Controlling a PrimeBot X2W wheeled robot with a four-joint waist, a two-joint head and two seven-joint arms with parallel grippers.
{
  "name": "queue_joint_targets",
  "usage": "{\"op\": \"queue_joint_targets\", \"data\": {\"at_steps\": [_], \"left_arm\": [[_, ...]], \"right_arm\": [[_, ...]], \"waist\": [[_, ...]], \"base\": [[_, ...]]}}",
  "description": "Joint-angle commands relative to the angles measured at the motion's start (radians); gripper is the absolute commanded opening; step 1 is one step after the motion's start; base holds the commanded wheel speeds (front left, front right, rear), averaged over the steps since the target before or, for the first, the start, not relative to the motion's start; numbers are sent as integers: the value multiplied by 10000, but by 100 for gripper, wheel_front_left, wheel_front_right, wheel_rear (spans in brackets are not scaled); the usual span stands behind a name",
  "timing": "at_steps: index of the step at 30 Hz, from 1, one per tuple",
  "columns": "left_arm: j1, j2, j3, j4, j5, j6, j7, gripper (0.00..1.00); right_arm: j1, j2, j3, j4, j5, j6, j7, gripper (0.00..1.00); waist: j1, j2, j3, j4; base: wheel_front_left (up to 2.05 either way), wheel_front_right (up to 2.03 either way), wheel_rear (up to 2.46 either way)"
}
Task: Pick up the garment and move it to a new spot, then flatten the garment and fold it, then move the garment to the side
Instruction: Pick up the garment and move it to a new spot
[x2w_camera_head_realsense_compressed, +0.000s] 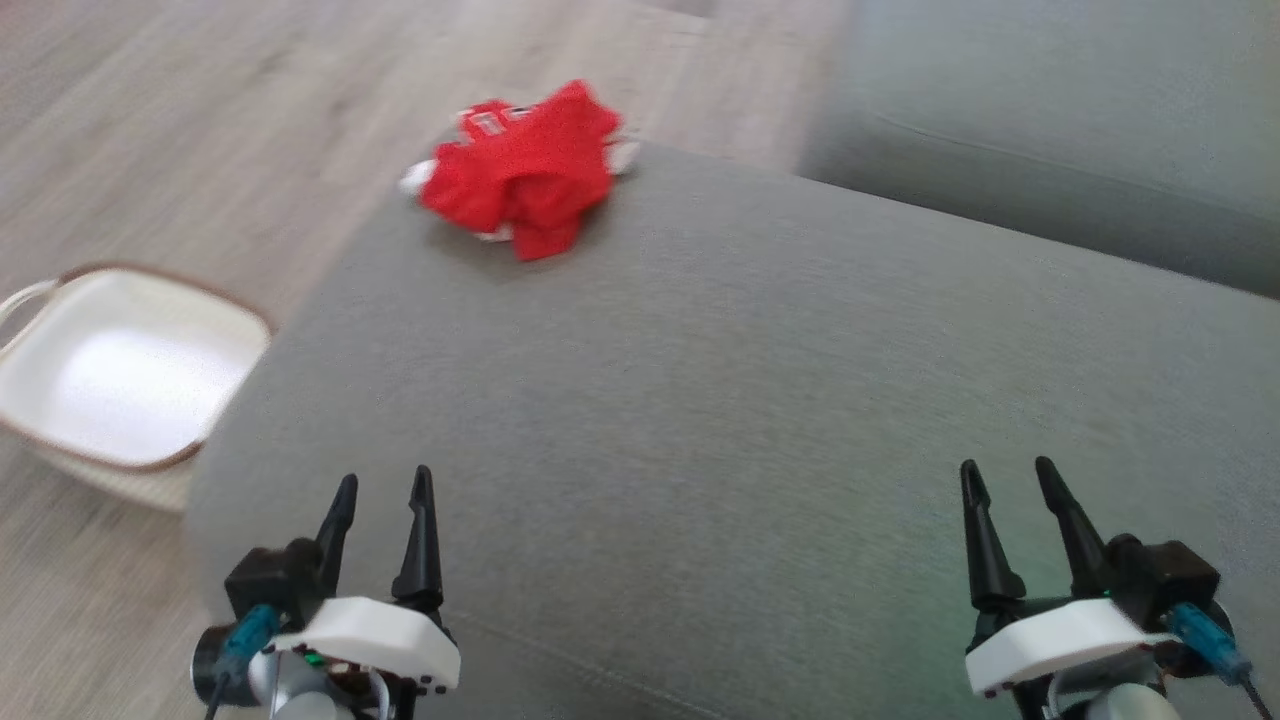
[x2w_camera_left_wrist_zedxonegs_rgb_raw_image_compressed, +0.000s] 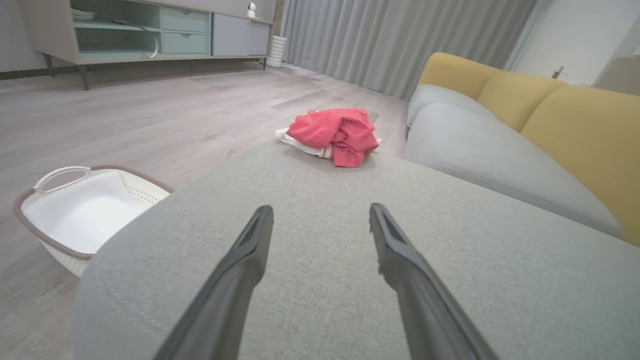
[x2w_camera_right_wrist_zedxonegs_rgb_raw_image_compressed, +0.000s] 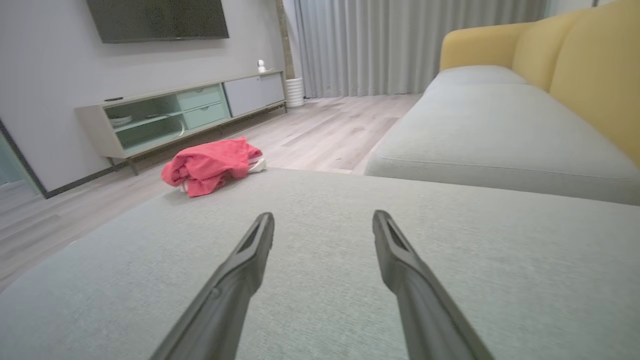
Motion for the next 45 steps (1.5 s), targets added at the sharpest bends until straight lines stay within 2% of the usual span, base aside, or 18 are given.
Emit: {"op": "queue_joint_targets", "data": {"at_steps": [1, 20, 25, 30, 35, 39, 42, 45], "left_arm": [[-557, 83, 363, -367, 100, 5, -78, 100], [-389, 40, 799, -751, 225, 39, -78, 100], [-592, 250, 954, -667, 344, 51, -78, 100], [-1489, 816, 1361, -900, 471, 119, -78, 100], [-3476, 1863, 1764, -1334, 736, -14, 169, 100], [-5399, 2858, 1715, -1792, 1101, -456, 771, 100], [-6857, 3245, 1639, -1769, 1109, -785, 1346, 100], [-8074, 3625, 1704, -1123, 1129, -942, 1775, 100]], "right_arm": [[-399, -57, 279, -229, 106, 65, -152, 100], [-924, -57, 673, 106, 8, 65, -255, 100], [-916, -57, 502, -34, -76, 65, -296, 100], [-1082, -57, 62, -662, -476, 65, -183, 100], [-1418, -57, -331, -1774, -1223, 65, 318, 100], [-1695, -57, -403, -2635, -1699, 65, 706, 100], [-1670, -56, -336, -3163, -1985, 65, 1057, 100], [-1647, -56, -227, -3648, -2238, 65, 1362, 100]], "waist": [[0, -1, 18, 620], [0, -1, 299, 818], [0, -1, 393, 877], [0, -1, 1053, 471], [0, -1, 2130, -201], [0, -1, 2929, -800], [0, -1, 3379, -1223], [0, -1, 3744, -1743]], "base": [[0, 0, 0], [0, 0, 0], [0, 0, 0], [0, 0, 0], [0, 0, 0], [0, 0, 0], [0, 0, 0], [0, 0, 0]]}}
